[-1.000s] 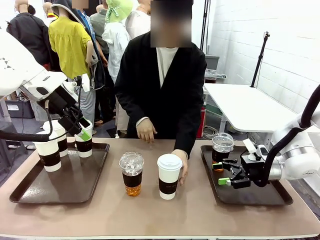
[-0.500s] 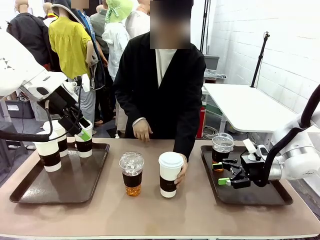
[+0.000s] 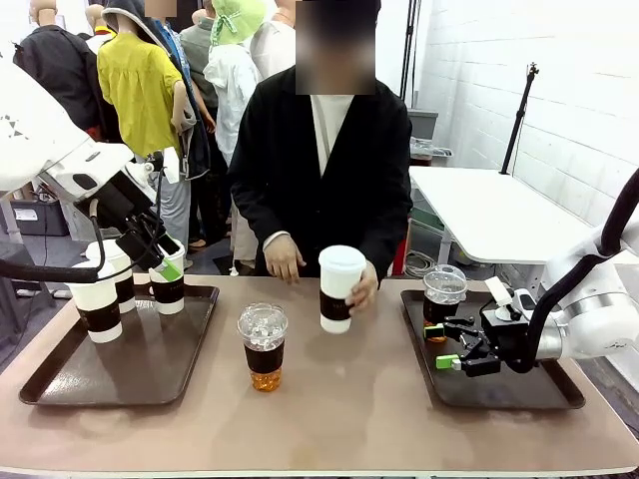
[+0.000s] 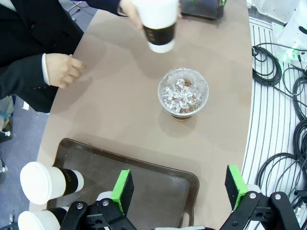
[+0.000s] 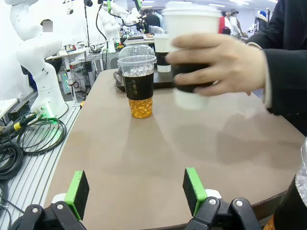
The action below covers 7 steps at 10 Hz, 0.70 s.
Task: Distribute the coffee onto the tray.
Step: Pick up another iced Americano from the middle of the table and place it on the right Handle tray.
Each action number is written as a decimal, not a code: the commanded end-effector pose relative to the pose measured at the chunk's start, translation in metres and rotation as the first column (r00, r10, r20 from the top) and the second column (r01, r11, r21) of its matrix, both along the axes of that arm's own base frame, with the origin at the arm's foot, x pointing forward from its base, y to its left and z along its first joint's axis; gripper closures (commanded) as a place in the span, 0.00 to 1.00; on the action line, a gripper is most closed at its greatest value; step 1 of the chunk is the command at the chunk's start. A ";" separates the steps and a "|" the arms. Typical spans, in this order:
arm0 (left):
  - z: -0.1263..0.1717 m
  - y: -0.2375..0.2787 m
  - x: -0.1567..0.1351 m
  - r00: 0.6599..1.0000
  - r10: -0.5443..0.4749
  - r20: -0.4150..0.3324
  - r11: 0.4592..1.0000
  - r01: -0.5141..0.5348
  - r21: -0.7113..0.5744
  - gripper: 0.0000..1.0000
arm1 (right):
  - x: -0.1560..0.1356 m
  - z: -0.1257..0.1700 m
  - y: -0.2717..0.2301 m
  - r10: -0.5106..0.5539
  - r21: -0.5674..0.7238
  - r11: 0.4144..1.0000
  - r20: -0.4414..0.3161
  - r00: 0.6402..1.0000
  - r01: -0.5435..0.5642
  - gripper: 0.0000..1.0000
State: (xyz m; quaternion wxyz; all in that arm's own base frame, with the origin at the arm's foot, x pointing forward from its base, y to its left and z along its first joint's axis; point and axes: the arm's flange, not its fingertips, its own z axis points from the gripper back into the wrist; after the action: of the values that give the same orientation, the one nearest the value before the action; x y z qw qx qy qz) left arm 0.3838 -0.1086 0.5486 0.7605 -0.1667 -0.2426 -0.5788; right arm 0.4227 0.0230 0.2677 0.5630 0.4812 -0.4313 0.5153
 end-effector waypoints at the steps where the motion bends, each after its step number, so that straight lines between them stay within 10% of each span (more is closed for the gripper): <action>1: -0.001 0.003 0.001 1.000 -0.020 0.005 1.000 0.021 -0.024 0.00 | 0.000 0.001 0.000 0.003 -0.003 1.000 0.003 1.000 -0.003 0.00; 7: -0.001 0.003 0.001 1.000 -0.020 0.005 1.000 0.021 -0.024 0.00 | 0.000 0.001 0.000 0.003 -0.003 1.000 0.003 1.000 -0.003 0.00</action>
State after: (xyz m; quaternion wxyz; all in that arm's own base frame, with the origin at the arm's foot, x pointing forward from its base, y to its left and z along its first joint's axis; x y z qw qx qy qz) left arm 0.3838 -0.1086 0.5486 0.7605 -0.1667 -0.2426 -0.5788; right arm 0.4227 0.0230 0.2677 0.5630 0.4812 -0.4313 0.5153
